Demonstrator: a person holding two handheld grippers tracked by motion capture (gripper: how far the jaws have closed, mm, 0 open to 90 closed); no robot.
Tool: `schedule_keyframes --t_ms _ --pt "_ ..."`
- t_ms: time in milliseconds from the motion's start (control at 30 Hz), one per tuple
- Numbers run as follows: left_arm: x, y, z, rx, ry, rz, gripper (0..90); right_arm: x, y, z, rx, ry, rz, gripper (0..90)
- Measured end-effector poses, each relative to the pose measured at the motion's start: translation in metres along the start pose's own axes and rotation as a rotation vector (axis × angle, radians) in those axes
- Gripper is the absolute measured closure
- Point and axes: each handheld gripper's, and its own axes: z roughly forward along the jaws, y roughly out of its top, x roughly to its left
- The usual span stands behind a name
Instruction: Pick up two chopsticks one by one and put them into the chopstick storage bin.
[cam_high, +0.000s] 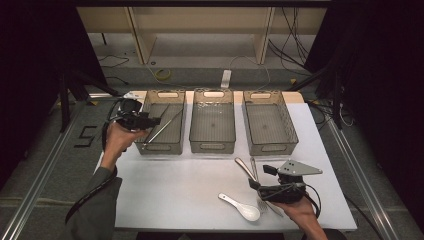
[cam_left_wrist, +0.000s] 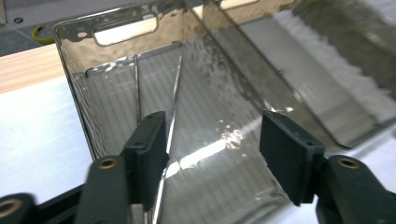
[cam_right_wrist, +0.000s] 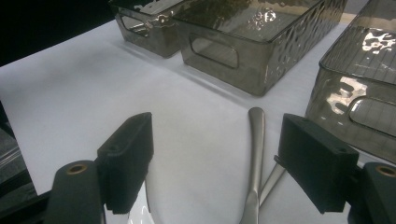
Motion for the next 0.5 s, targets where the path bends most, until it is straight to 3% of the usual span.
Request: schedule_keyframes --t_ms 267,500 --pt "-0.016 -0.025 -0.006 -0.004 -0.083 0.005 29.2 0.003 0.000 0.004 0.016 0.008 -0.006 27.5" --pt "-0.025 -0.041 -0.014 -0.091 -0.144 -0.022 23.2 0.002 0.000 0.006 0.029 0.014 -0.004 27.5"
